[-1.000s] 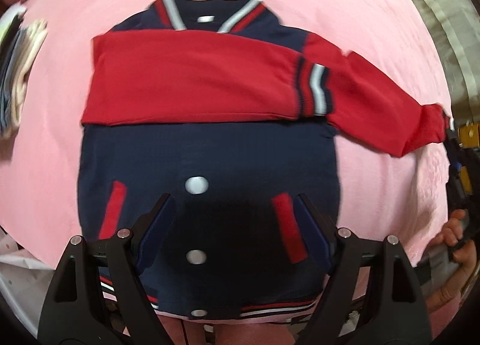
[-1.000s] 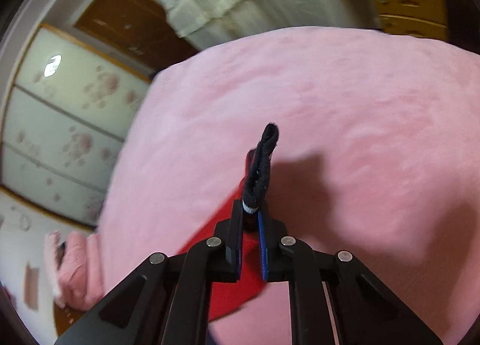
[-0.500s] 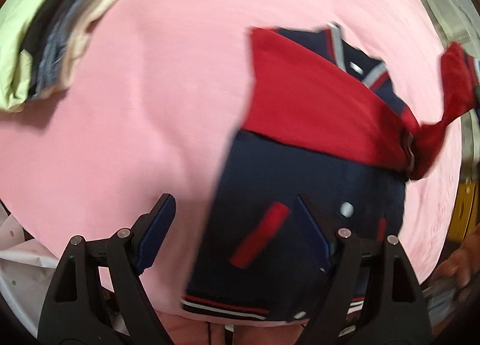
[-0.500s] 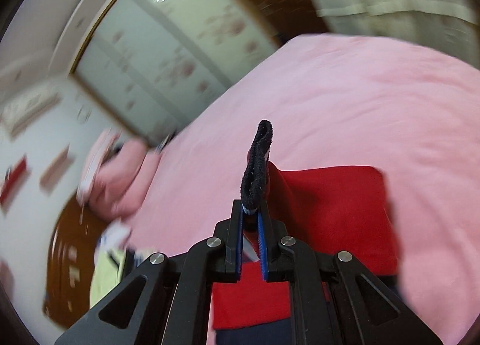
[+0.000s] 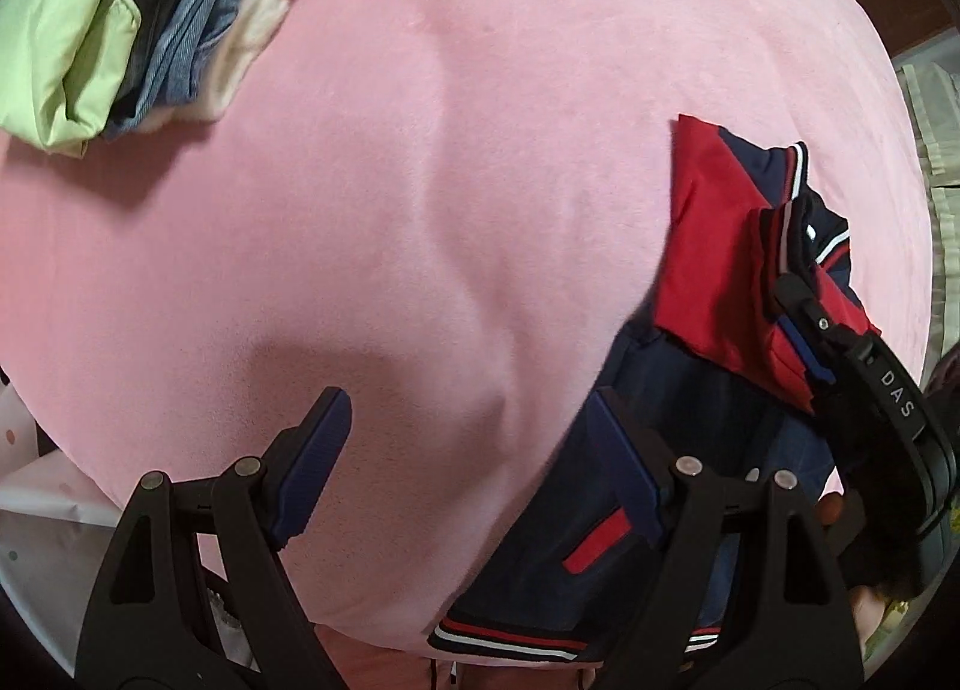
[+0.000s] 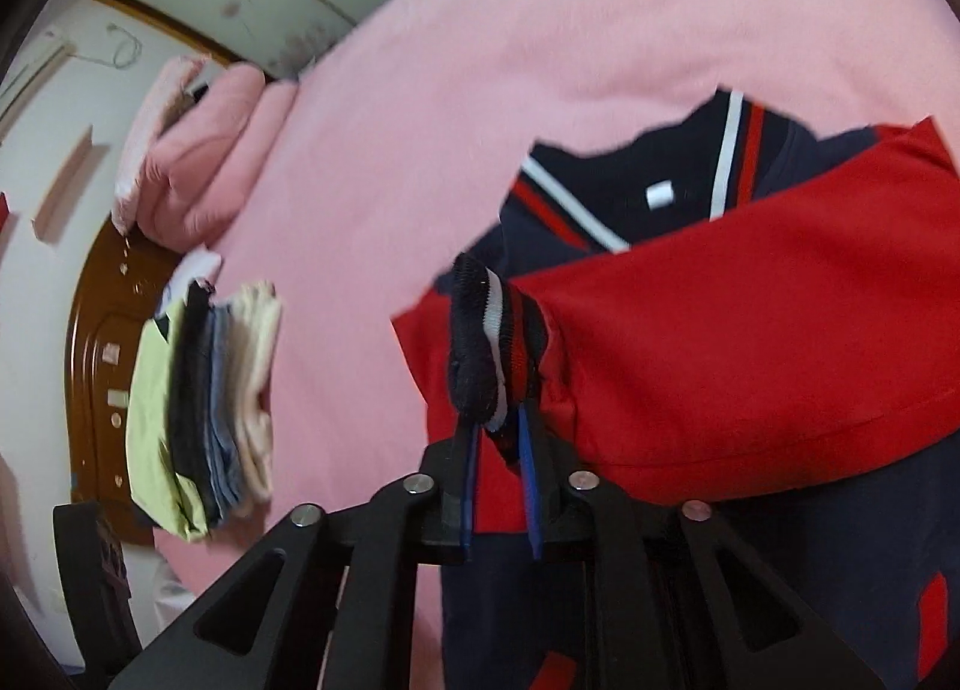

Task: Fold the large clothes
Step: 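Fold the held sleeve across the body over the first sleeve, release right gripper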

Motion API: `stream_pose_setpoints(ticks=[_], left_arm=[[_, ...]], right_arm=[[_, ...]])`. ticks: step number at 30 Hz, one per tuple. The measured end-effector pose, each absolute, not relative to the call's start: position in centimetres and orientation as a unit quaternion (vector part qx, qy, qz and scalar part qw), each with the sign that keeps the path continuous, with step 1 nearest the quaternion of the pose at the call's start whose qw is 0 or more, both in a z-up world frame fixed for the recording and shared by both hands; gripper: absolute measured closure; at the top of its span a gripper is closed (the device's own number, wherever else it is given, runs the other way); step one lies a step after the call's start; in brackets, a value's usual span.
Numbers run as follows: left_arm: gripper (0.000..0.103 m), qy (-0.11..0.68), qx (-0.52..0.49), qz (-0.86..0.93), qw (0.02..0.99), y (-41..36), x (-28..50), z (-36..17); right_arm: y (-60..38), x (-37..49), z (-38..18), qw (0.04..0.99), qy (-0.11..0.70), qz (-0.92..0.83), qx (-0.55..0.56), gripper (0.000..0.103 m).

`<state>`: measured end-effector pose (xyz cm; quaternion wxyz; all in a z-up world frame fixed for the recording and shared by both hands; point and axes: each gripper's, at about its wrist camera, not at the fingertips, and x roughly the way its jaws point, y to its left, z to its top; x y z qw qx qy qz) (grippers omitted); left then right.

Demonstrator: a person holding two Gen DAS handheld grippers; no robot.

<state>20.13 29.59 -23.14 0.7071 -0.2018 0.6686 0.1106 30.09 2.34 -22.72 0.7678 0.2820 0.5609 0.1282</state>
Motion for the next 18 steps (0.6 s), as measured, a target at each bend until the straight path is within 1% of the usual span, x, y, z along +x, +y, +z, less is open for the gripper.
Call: stream_pose_setpoints(ticks=[1, 2, 3, 5, 9, 11, 12, 13, 14, 15, 16, 17, 18], left_arm=[[0.024, 0.67, -0.202, 0.111, 0.706, 29.5, 20.1, -23.2], [0.024, 0.671, -0.2, 0.111, 0.705, 29.5, 20.2, -23.1], [0.024, 0.672, -0.198, 0.113, 0.705, 29.4, 20.3, -23.1], [0.024, 0.668, -0.196, 0.11, 0.71, 28.9, 21.0, -22.8], [0.024, 0.641, -0.189, 0.062, 0.741, 26.8, 23.1, -21.6], [0.026, 0.63, -0.192, 0.018, 0.753, 25.4, 24.6, -21.5], [0.029, 0.625, -0.199, -0.001, 0.755, 24.8, 25.3, -21.5], [0.041, 0.616, -0.208, -0.023, 0.759, 23.9, 26.4, -21.5], [0.052, 0.61, -0.214, -0.035, 0.762, 22.9, 27.1, -21.6], [0.055, 0.603, -0.219, -0.044, 0.766, 21.6, 27.9, -21.7], [0.061, 0.597, -0.218, -0.056, 0.77, 20.4, 28.7, -21.9], [0.064, 0.595, -0.213, -0.062, 0.772, 19.5, 29.2, -22.2], [0.064, 0.597, -0.201, -0.064, 0.774, 18.5, 29.8, -22.6]], right_arm=[[1.7, 30.8, -23.3, 0.758, 0.574, 0.137, 0.278, 0.049], [1.8, 31.6, -24.7, 0.738, 0.598, 0.155, 0.272, 0.034], [2.0, 32.3, -25.9, 0.718, 0.618, 0.178, 0.268, 0.022], [1.9, 32.4, -27.4, 0.709, 0.623, 0.202, 0.263, 0.022], [-0.5, 32.4, -26.6, 0.755, 0.565, 0.2, 0.268, 0.023], [-2.0, 32.8, -26.4, 0.775, 0.544, 0.176, 0.268, 0.026], [-2.9, 32.9, -26.2, 0.781, 0.538, 0.167, 0.269, 0.037], [-3.7, 33.2, -26.5, 0.783, 0.536, 0.162, 0.271, 0.054], [-4.5, 33.7, -27.0, 0.782, 0.54, 0.154, 0.272, 0.061], [-5.4, 34.4, -27.6, 0.781, 0.547, 0.139, 0.269, 0.074], [-5.8, 35.2, -28.2, 0.782, 0.551, 0.125, 0.264, 0.084], [-6.4, 35.8, -29.0, 0.782, 0.557, 0.111, 0.256, 0.086], [-6.8, 36.2, -29.7, 0.78, 0.563, 0.105, 0.253, 0.087]])
